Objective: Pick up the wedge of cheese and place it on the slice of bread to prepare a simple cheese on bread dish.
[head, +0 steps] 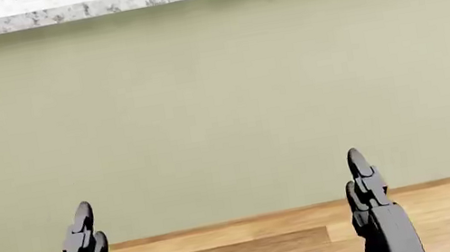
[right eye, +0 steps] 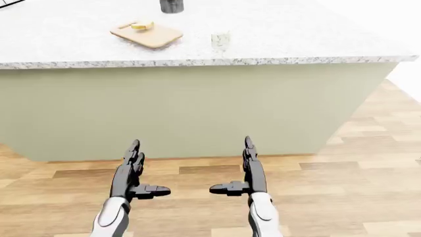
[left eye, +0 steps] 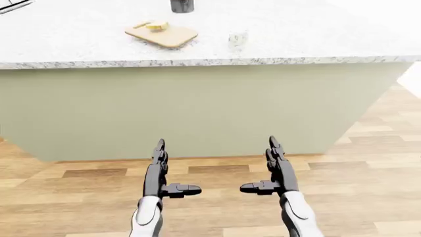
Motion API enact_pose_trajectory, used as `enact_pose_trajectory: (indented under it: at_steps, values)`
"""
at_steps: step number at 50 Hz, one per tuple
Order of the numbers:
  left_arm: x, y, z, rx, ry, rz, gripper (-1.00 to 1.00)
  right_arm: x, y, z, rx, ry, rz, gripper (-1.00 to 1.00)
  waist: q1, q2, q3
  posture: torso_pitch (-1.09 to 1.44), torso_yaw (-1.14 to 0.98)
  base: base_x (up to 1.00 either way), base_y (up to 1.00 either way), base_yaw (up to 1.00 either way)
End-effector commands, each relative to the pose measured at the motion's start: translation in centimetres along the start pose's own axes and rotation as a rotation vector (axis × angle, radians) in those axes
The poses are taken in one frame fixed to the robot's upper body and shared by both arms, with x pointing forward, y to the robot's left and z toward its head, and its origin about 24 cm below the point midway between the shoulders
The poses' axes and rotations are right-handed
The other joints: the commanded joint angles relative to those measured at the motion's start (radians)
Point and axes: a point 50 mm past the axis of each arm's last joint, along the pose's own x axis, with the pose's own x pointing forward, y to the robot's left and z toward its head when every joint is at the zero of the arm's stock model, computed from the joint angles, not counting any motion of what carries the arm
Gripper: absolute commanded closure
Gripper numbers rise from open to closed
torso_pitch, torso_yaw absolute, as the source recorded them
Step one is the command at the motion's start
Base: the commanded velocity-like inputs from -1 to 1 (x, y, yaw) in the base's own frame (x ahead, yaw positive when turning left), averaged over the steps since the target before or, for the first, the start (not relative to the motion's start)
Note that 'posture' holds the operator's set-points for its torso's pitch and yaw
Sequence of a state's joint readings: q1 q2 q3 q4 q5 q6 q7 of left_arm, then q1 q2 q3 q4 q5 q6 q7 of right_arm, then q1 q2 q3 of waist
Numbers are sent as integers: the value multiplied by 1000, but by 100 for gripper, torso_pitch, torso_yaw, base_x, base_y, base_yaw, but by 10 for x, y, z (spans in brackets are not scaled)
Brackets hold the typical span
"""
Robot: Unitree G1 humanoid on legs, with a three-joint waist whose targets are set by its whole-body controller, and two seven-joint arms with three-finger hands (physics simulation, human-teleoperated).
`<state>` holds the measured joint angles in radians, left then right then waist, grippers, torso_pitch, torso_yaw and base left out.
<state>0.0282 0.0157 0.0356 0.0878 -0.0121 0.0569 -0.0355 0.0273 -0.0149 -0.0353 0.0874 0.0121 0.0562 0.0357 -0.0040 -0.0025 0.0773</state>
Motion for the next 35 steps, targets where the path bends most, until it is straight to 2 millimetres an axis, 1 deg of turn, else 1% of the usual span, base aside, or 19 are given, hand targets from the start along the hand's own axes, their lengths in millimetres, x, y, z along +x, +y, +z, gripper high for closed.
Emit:
enact_pose_trajectory:
  at_steps: [1, 2, 3, 4, 5, 7, 8, 9, 10, 11, 13, 15, 18, 20, 24, 27, 29, 32, 35]
  values:
    - [2, 4, 41, 22, -218, 54, -100, -3, 3, 43, -15, -229, -1, -100, -2, -8, -1, 0, 0, 0, 0, 0]
    - [1, 3, 43, 62, -219, 73, -100, -2, 2, 44, -5, -226, 0, -100, 1, -8, -37, 0, 0, 0, 0, 0]
    - [-4, -2, 50, 76, -268, 41, -100, -2, 1, 45, 6, -239, -3, -100, 7, -1, -62, 0, 0, 0, 0, 0]
    - [-6, -3, 52, 78, -280, 39, -100, -3, 1, 45, 7, -243, -4, -100, 7, -1, -52, 0, 0, 0, 0, 0]
    - [-11, -4, 55, 82, -314, 36, -100, -8, 2, 48, 21, -271, 10, -100, 3, -8, -19, 0, 0, 0, 0, 0]
    - [-14, -2, 60, 76, -345, 56, -100, -15, 3, 55, 8, -328, 23, -100, 5, -9, -70, 0, 0, 0, 0, 0]
    - [-15, 1, 63, 75, -354, 66, -100, -13, 4, 56, 3, -312, 36, -100, 7, -9, -74, 0, 0, 0, 0, 0]
    - [-16, 3, 63, 96, -370, 92, -100, -14, 4, 57, 18, -325, 45, -100, 8, -8, -72, 0, 0, 0, 0, 0]
    - [-21, 3, 67, 69, -398, 82, -100, -17, 5, 56, 19, -329, 58, -100, 7, -7, -73, 0, 0, 0, 0, 0]
    - [-28, 4, 73, 44, -425, 67, -100, -23, 5, 61, 23, -373, 77, -100, 6, -6, -76, 0, 0, 0, 0, 0]
    - [-36, 5, 84, 72, -464, 87, -100, -35, 0, 74, 25, -439, 72, -100, 5, -4, -79, 0, 0, 0, 0, 0]
    - [-41, 6, 91, 111, -495, 117, -100, -41, -3, 82, 35, -472, 73, -100, 7, -4, -78, 0, 0, 0, 0, 0]
    - [-56, 12, 103, 90, -540, 127, -100, -53, -6, 91, 12, -514, 63, -100, 7, -3, -79, 0, 0, 0, 0, 0]
    - [-67, 16, 113, 109, -581, 153, -100, -63, -8, 102, -21, -554, 43, -100, 6, -3, -80, 0, 0, 0, 0, 0]
    - [-83, 24, 126, 145, -617, 203, -100, -81, -22, 119, -38, -621, -11, -100, 6, -3, -81, 0, 0, 0, 0, 0]
    - [-93, 24, 134, 137, -641, 197, -100, -90, -24, 127, -43, -648, -14, -100, 7, -3, -78, 0, 0, 0, 0, 0]
    - [-101, 25, 140, 144, -671, 212, -100, -101, -23, 135, -62, -702, -3, -100, 7, -4, -77, 0, 0, 0, 0, 0]
    - [-119, 25, 152, 132, -751, 216, -100, -122, -15, 145, -85, -800, 58, -100, 6, -3, -73, 0, 0, 0, 0, 0]
    - [-133, 26, 160, 127, -809, 221, -100, -132, -8, 151, -112, -816, 106, -100, 4, -2, -69, 0, 0, 0, 0, 0]
